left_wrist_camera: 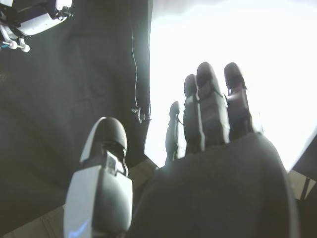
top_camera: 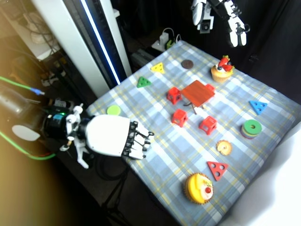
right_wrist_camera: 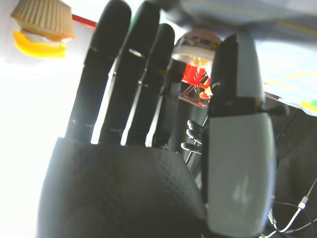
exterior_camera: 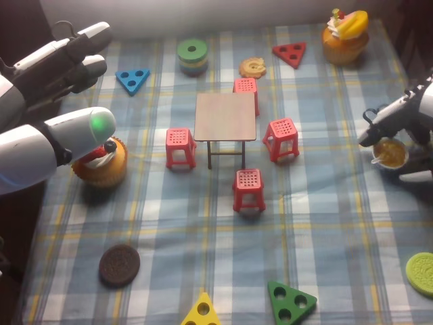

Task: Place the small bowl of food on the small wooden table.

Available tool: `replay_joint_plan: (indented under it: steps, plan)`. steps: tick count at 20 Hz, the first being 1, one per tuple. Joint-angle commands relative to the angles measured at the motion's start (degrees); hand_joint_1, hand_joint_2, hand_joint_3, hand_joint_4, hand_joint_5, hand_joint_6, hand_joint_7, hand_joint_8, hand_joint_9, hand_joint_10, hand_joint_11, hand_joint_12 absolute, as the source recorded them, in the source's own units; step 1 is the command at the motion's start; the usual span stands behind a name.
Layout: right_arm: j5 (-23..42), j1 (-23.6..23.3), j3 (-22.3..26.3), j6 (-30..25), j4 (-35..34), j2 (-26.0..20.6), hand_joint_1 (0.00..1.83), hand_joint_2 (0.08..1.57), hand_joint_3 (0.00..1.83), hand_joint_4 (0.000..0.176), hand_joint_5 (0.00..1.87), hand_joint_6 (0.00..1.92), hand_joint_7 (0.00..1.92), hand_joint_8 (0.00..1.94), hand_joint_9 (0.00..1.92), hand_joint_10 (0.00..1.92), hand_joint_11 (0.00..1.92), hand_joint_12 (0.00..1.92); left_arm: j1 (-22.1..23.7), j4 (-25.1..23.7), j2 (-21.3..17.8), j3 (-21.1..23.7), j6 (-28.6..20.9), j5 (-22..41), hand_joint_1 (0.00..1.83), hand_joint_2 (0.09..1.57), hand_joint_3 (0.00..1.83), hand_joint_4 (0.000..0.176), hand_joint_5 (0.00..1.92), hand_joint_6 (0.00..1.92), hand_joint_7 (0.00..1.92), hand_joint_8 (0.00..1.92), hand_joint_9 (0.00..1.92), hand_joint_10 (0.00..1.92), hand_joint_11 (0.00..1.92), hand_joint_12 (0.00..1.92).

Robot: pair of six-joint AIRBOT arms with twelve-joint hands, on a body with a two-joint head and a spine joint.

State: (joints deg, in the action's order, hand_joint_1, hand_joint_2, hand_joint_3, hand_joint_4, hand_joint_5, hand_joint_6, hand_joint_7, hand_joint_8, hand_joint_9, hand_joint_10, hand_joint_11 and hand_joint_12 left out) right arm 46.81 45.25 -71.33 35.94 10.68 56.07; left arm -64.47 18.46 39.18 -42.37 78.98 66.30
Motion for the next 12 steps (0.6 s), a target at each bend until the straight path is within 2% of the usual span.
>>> replay_joint_plan:
  steps: [1, 2, 3, 4, 5, 6, 7, 8, 9, 10, 11, 12]
  plan:
    - [7.4, -1.6, 0.2, -0.2, -0.7, 0.2, 1.39, 1.06, 0.00, 0.000, 1.07, 0.75, 1.09, 0.79, 1.02, 1.06, 0.93, 1.08, 0.5, -0.5, 0.1, -0.3, -0.7, 6.7, 0.42, 1.21, 0.00, 0.176, 0.17, 0.00, 0.32, 0.00, 0.34, 0.00, 0.00, 0.42]
    - [7.7, -3.2, 0.1, -0.2, 0.3, 0.8, 1.29, 1.04, 0.00, 0.000, 1.09, 0.72, 1.21, 0.69, 1.11, 0.73, 0.94, 1.12, 0.5, -0.5, 0.0, -0.3, -0.7, 6.8, 0.42, 1.21, 0.00, 0.176, 0.15, 0.00, 0.31, 0.00, 0.33, 0.00, 0.00, 0.42]
    - [7.7, -4.4, 0.0, -0.2, 1.1, 1.2, 1.28, 1.04, 0.00, 0.000, 1.09, 0.70, 1.22, 0.71, 1.16, 0.60, 0.92, 1.17, 0.5, -0.5, 0.0, -0.4, -0.7, 6.8, 0.42, 1.20, 0.00, 0.176, 0.15, 0.00, 0.32, 0.00, 0.34, 0.00, 0.00, 0.44]
    - [7.7, -6.7, -0.3, -0.2, 2.5, 2.0, 1.28, 1.09, 0.00, 0.000, 1.05, 0.66, 1.08, 1.05, 1.02, 0.90, 0.78, 1.50, 0.5, -0.5, 0.0, -0.4, -0.7, 6.8, 0.44, 1.20, 0.00, 0.176, 0.15, 0.00, 0.31, 0.00, 0.34, 0.00, 0.00, 0.44]
    - [7.7, -7.8, -0.5, -0.2, 3.2, 2.5, 1.27, 1.10, 0.00, 0.000, 1.04, 0.65, 1.02, 1.17, 0.92, 1.04, 0.68, 1.61, 0.5, -0.5, 0.0, -0.4, -0.7, 6.8, 0.44, 1.19, 0.00, 0.176, 0.16, 0.00, 0.32, 0.00, 0.34, 0.00, 0.00, 0.46]
    - [7.7, -9.8, -1.1, -0.8, 4.7, 3.4, 1.27, 1.10, 0.00, 0.000, 1.04, 0.66, 1.05, 1.12, 0.94, 1.04, 0.74, 1.56, 0.5, -0.6, 0.0, -0.5, -0.7, 6.7, 0.44, 1.19, 0.00, 0.176, 0.17, 0.00, 0.33, 0.00, 0.35, 0.00, 0.00, 0.49]
    - [7.7, -10.7, -1.5, -1.4, 5.4, 3.9, 1.26, 1.11, 0.00, 0.000, 1.04, 0.64, 1.00, 1.22, 0.91, 1.22, 0.78, 1.64, 0.5, -0.6, 0.0, -0.5, -0.7, 6.7, 0.43, 1.19, 0.00, 0.174, 0.17, 0.00, 0.34, 0.00, 0.36, 0.00, 0.00, 0.49]
    - [7.7, -12.1, -2.0, -2.3, 6.5, 4.6, 1.27, 1.10, 0.00, 0.000, 1.11, 0.52, 0.99, 1.23, 0.87, 1.33, 0.76, 1.71, 0.5, -0.6, 0.0, -0.6, -0.7, 6.6, 0.39, 1.21, 0.00, 0.165, 0.18, 0.00, 0.34, 0.00, 0.35, 0.00, 0.00, 0.46]
    - [7.7, -14.1, -2.6, -3.2, 8.1, 5.7, 1.25, 1.08, 0.00, 0.000, 1.16, 0.52, 1.00, 1.13, 0.81, 1.17, 0.62, 1.61, 0.5, -0.6, 0.1, -0.6, -0.7, 6.4, 0.38, 1.21, 0.00, 0.163, 0.17, 0.00, 0.32, 0.00, 0.34, 0.00, 0.00, 0.42]
    - [7.7, -15.1, -2.9, -3.5, 8.9, 6.4, 1.24, 1.07, 0.00, 0.000, 1.13, 0.62, 1.06, 0.97, 0.87, 0.97, 0.61, 1.49, 0.5, -0.6, 0.0, -0.6, -0.7, 6.3, 0.35, 1.22, 0.01, 0.169, 0.16, 0.00, 0.30, 0.00, 0.33, 0.00, 0.00, 0.40]
    - [7.7, -16.4, -3.3, -3.8, 9.8, 7.3, 1.24, 1.06, 0.00, 0.000, 1.12, 0.66, 1.09, 0.91, 0.95, 0.86, 0.68, 1.44, 0.5, -0.6, 0.0, -0.7, -0.7, 6.1, 0.34, 1.23, 0.00, 0.169, 0.15, 0.00, 0.30, 0.00, 0.32, 0.00, 0.00, 0.38]
    - [7.7, -17.3, -3.6, -3.9, 10.2, 7.9, 1.25, 1.06, 0.00, 0.000, 1.14, 0.63, 1.11, 0.89, 0.99, 0.86, 0.73, 1.46, 0.6, -0.6, 0.0, -0.8, -0.7, 6.0, 0.35, 1.23, 0.01, 0.168, 0.14, 0.00, 0.28, 0.00, 0.30, 0.00, 0.00, 0.37]
